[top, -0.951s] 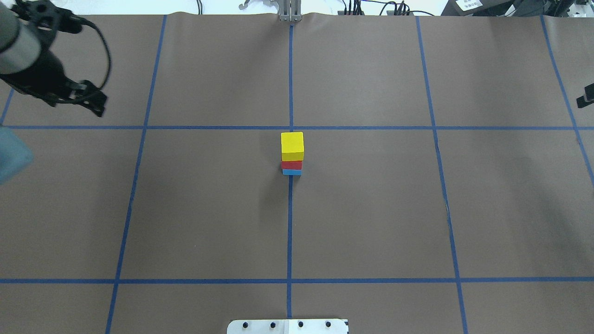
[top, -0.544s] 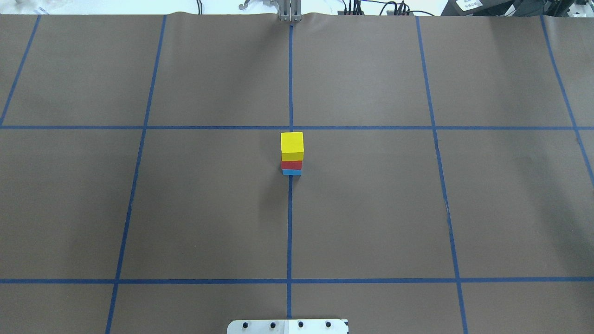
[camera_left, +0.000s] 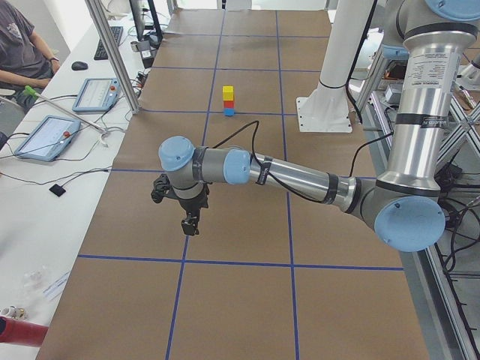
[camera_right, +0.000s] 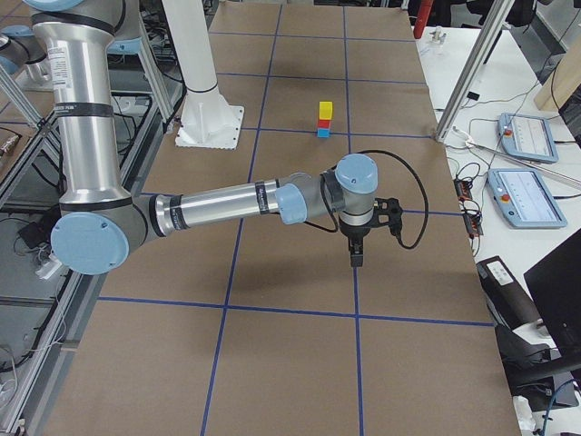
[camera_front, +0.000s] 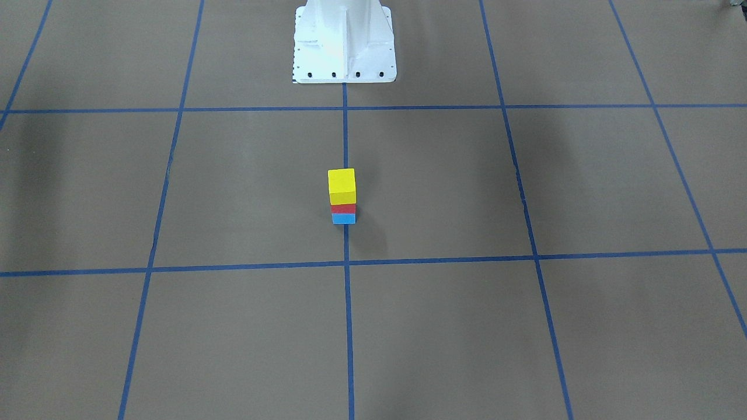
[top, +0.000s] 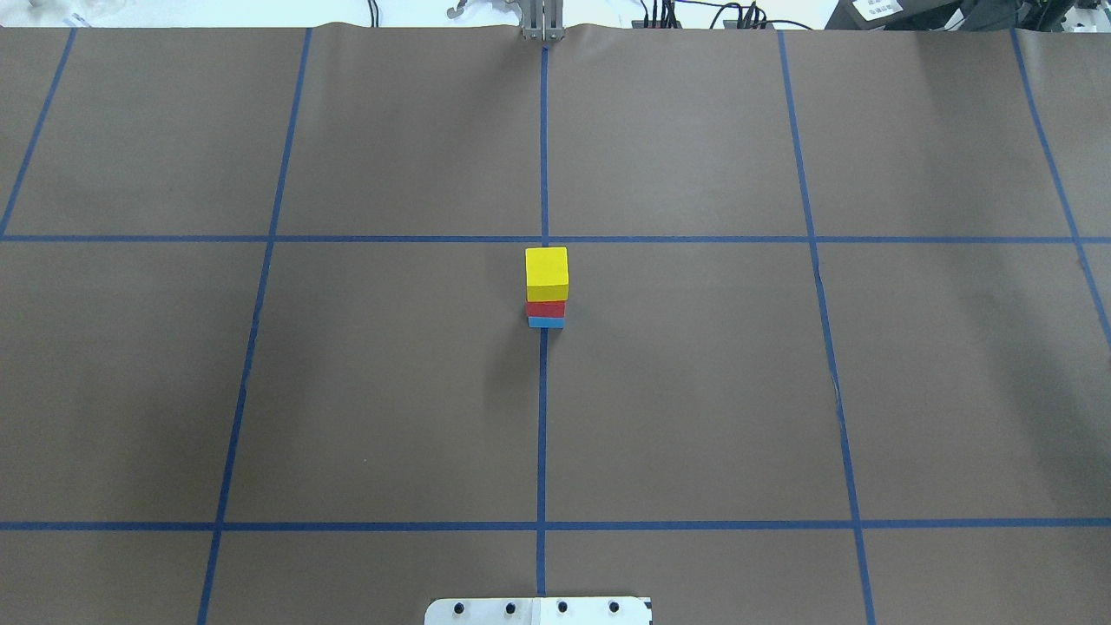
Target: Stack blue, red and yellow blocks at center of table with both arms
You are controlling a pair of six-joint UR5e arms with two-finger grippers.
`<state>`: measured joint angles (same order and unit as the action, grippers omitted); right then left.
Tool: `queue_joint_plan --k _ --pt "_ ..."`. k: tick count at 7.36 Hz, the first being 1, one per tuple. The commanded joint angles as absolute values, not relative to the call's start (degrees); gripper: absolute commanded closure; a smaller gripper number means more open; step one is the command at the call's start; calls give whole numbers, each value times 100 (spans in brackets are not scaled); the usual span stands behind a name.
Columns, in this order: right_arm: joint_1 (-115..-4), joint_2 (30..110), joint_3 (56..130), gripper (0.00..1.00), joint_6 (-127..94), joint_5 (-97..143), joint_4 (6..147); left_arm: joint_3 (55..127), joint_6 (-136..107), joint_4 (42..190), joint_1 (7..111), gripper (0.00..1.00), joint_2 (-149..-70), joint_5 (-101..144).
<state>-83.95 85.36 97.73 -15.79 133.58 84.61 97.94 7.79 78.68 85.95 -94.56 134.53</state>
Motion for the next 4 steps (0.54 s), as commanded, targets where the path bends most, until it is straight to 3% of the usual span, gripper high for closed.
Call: queue_joint_plan --k 1,4 --pt "-8358 8411 9598 0 -1591 13254 8552 9712 791 8041 8596 0 -9387 13561" --pt "-8253 8210 9387 0 -1443 13298 8848 9694 853 8287 8604 0 -9361 13562"
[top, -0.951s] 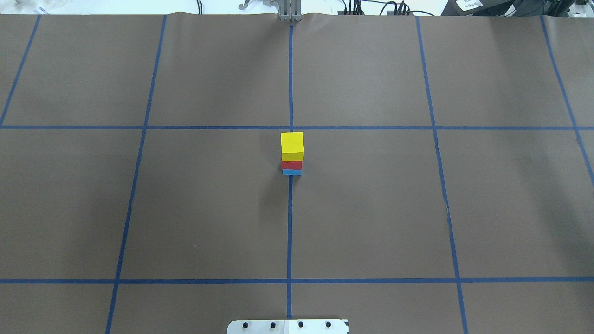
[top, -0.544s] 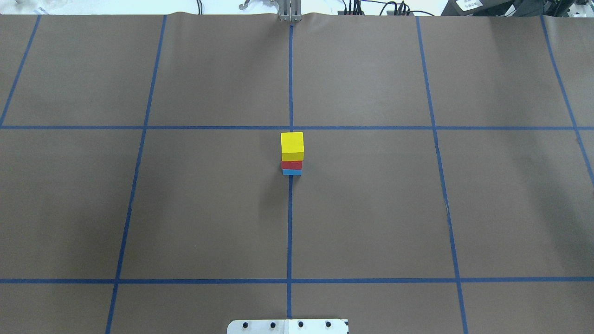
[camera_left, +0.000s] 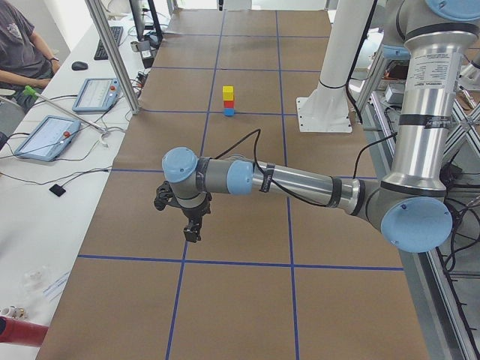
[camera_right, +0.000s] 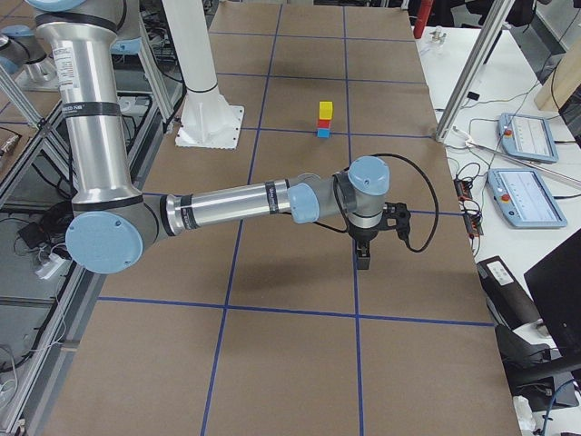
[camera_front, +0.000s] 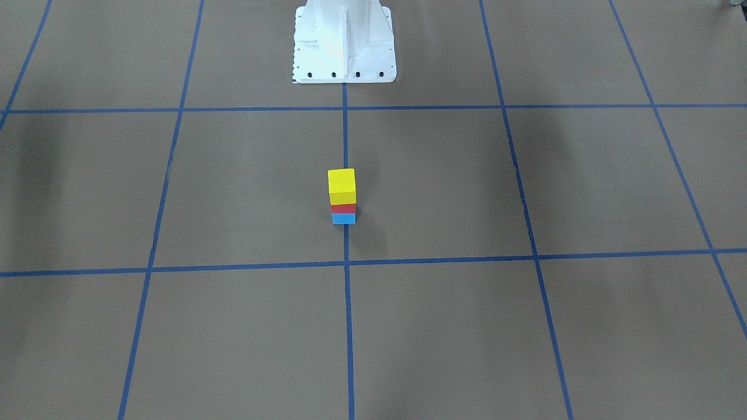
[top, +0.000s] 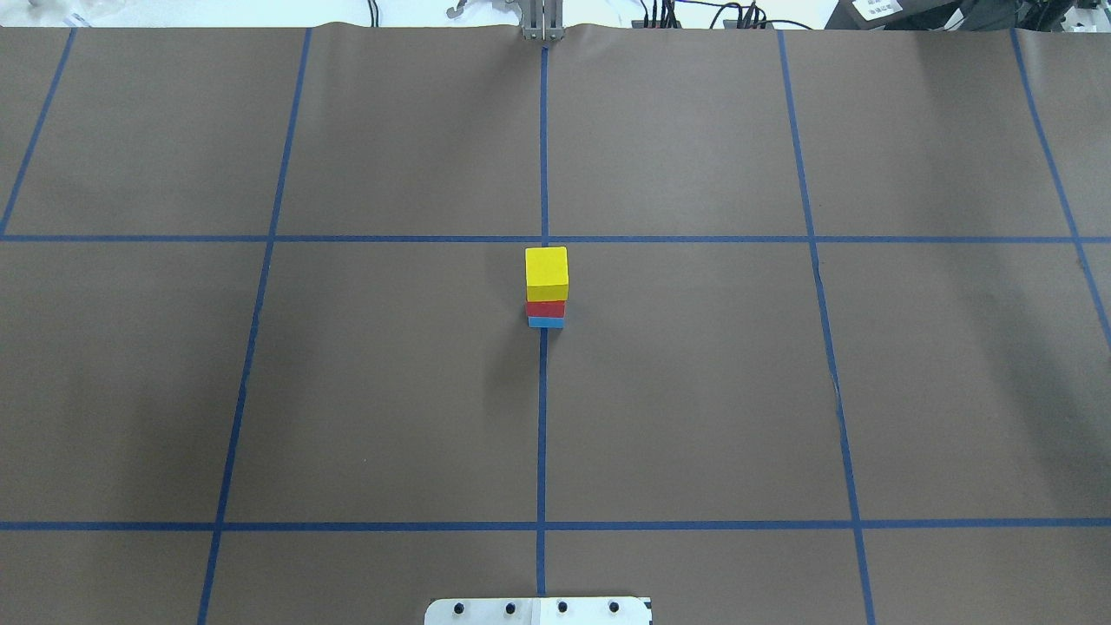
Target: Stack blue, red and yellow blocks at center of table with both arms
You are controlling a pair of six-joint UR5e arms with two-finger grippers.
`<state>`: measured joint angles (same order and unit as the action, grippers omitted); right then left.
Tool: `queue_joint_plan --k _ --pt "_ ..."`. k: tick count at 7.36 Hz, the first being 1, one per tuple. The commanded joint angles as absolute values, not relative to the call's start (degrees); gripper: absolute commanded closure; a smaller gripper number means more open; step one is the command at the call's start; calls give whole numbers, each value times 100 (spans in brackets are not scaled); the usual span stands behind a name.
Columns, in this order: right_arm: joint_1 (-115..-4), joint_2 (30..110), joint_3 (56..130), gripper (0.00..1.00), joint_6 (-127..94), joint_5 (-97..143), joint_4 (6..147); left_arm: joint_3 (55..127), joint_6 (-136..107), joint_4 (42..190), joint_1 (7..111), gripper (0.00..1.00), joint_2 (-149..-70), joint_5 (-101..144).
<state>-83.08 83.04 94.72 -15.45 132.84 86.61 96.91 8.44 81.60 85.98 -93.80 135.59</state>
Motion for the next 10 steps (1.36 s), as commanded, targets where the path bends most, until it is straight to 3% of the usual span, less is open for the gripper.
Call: queue_joint_plan --k 1,10 --pt "-8192 8235 9387 0 -1250 13298 8868 9720 800 8340 8596 0 -9386 13570" --pt "-7998 8227 9430 0 -1020 13368 8868 10098 800 8367 8596 0 -9352 13570"
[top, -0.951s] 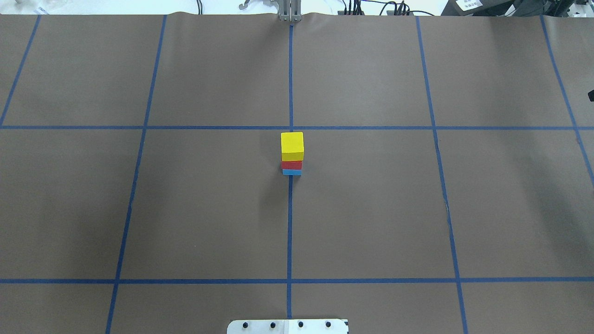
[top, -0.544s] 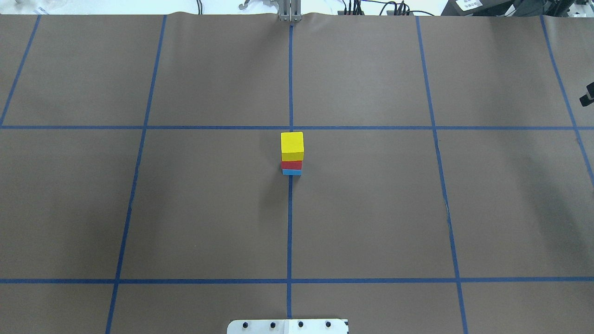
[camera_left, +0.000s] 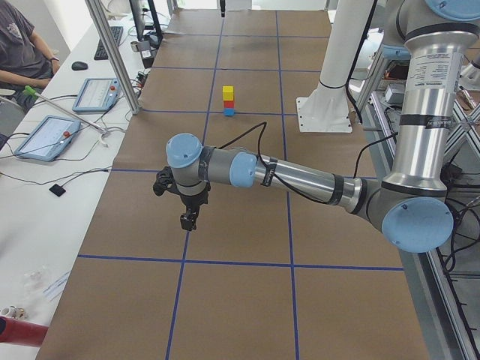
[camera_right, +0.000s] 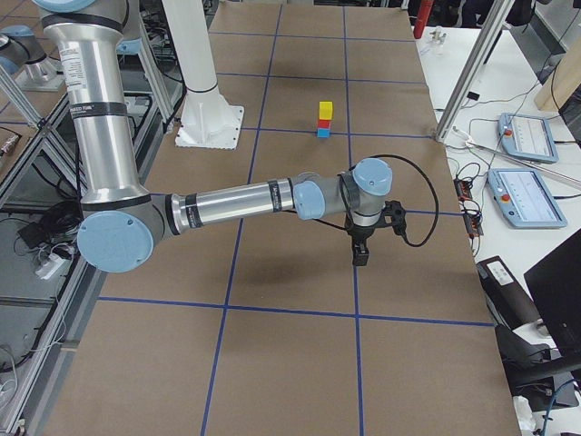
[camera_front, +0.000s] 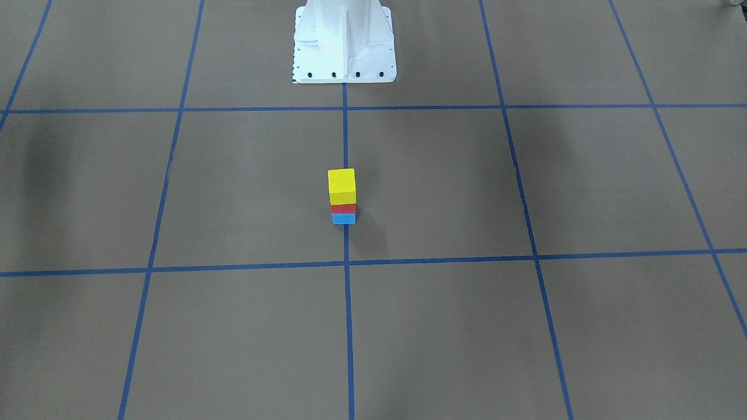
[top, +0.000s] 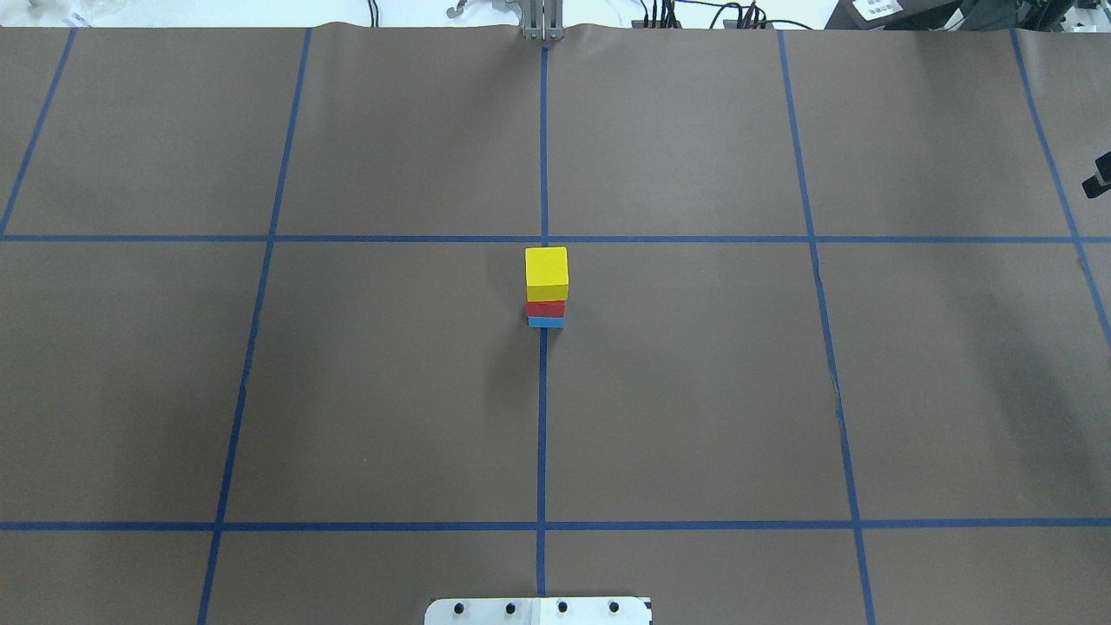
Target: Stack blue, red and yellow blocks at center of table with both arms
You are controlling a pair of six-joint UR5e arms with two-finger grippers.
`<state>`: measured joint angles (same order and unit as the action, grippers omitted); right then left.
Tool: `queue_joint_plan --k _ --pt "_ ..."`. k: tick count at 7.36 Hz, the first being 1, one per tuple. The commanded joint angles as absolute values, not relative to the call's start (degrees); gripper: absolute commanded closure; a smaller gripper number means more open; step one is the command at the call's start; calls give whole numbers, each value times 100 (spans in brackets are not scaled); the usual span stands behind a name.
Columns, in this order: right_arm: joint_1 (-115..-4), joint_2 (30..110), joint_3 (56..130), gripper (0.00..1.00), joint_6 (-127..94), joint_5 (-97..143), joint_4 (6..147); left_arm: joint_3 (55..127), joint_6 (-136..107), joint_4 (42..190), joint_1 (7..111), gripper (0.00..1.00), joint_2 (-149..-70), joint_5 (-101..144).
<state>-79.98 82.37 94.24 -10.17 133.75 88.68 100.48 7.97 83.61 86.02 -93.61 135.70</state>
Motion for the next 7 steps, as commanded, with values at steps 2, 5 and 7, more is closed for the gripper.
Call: queue_joint_plan --k 2,5,7 --pt "-7989 8200 9422 0 -1028 13359 8851 10107 809 8367 8596 0 -9386 13562" --pt "-7980 8034 9405 0 -1081 13351 8850 10353 782 8367 8604 0 -9396 13553" --pt "-7989 7989 9404 0 -1081 13350 8851 10362 791 8367 8604 0 -9351 13553"
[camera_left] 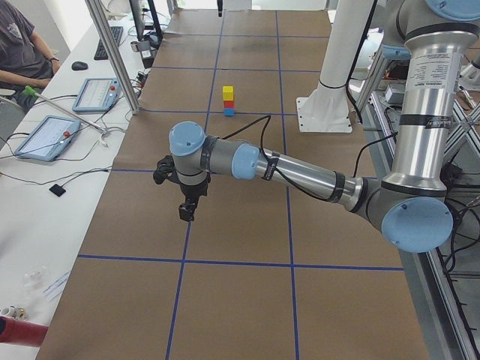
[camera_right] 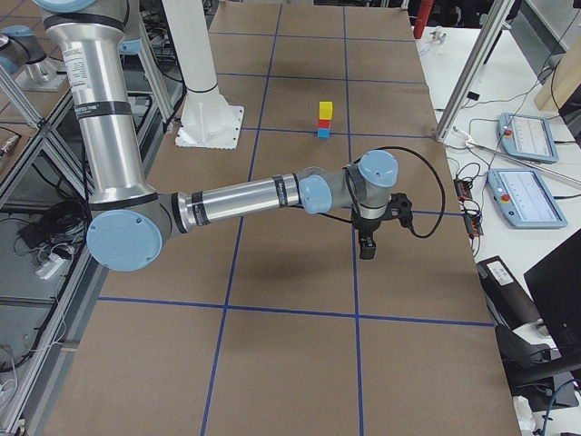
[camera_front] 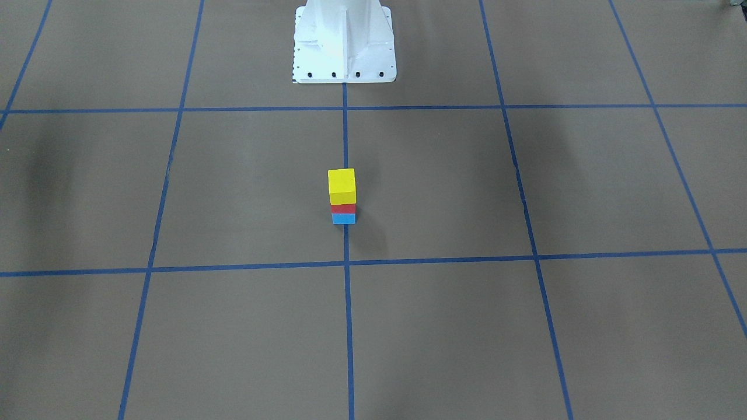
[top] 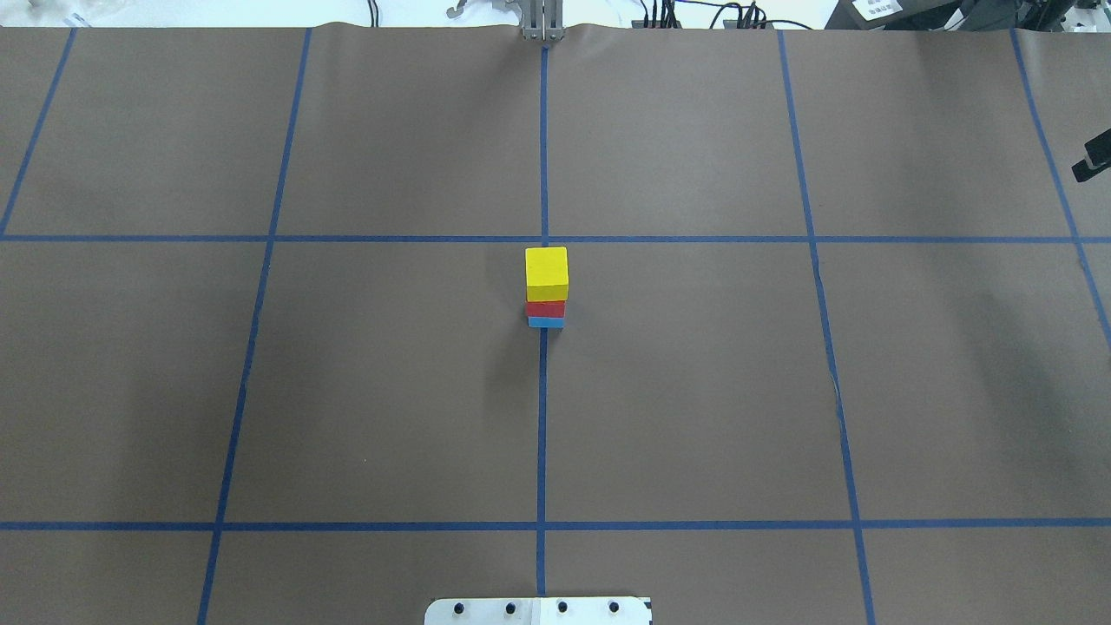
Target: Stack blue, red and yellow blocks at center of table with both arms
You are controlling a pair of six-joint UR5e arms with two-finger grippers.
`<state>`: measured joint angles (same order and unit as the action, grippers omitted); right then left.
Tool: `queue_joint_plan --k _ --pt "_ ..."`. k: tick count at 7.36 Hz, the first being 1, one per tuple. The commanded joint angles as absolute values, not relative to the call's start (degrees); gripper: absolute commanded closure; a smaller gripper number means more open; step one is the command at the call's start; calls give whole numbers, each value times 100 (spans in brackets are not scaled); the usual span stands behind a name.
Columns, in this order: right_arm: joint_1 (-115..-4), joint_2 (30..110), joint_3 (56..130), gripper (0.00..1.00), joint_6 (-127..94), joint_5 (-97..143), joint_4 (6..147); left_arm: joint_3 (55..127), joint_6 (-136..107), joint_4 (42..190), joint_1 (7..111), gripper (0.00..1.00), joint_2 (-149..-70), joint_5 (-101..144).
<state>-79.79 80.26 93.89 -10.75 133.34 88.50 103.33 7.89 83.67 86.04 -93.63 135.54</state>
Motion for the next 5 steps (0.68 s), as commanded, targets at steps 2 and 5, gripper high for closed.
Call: queue_joint_plan --k 2,5 --pt "-7989 8024 9431 0 -1081 13368 8851 10449 782 8358 8604 0 -9325 13562" --pt "-7989 8007 9422 0 -1072 13359 8842 10494 791 8350 8604 0 -9229 13562"
